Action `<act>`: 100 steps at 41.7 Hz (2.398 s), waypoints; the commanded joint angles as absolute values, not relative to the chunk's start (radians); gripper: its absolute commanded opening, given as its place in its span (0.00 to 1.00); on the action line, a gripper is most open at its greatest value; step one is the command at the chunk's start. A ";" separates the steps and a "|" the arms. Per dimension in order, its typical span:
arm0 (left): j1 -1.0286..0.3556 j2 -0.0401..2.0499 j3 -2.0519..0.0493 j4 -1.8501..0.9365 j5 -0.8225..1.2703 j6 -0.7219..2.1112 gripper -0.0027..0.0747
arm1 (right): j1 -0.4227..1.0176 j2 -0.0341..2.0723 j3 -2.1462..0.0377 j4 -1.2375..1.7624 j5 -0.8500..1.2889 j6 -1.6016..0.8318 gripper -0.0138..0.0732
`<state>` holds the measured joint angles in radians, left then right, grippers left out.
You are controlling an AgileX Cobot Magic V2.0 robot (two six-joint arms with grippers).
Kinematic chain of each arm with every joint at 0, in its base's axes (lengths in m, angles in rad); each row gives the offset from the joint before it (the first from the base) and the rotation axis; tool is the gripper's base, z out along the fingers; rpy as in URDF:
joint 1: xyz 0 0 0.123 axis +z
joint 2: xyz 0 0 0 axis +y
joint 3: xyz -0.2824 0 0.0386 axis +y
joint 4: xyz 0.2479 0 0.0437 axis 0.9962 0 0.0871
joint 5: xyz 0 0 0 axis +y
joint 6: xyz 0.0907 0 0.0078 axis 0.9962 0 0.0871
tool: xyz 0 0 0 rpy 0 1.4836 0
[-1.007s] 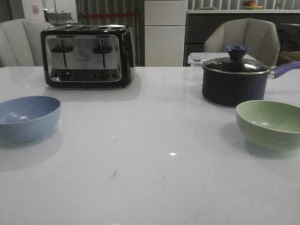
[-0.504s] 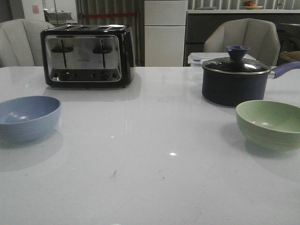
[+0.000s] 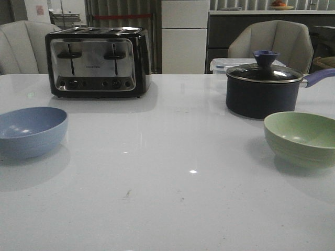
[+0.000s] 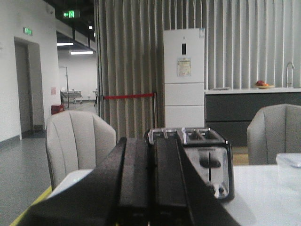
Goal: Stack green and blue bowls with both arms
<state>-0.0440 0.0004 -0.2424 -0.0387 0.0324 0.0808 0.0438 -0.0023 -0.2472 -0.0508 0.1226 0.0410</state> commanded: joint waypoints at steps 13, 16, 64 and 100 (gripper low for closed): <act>-0.046 0.332 -0.722 -0.046 0.410 0.071 0.15 | 0.044 0.333 -0.667 -0.081 0.403 0.037 0.23; -0.046 0.383 -0.728 -0.046 0.451 0.071 0.15 | 0.044 0.391 -0.678 -0.081 0.431 0.037 0.23; -0.046 0.663 -0.728 -0.049 0.569 0.074 0.69 | -0.018 1.049 -0.802 -0.043 0.705 0.078 0.78; -0.046 0.663 -0.728 -0.050 0.567 0.074 0.69 | -0.146 1.702 -1.133 0.254 0.688 -0.150 0.78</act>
<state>-0.0440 0.6587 -0.6932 -0.0403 0.6424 0.0808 -0.1420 1.7063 -1.0924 0.2379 0.7314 -0.1345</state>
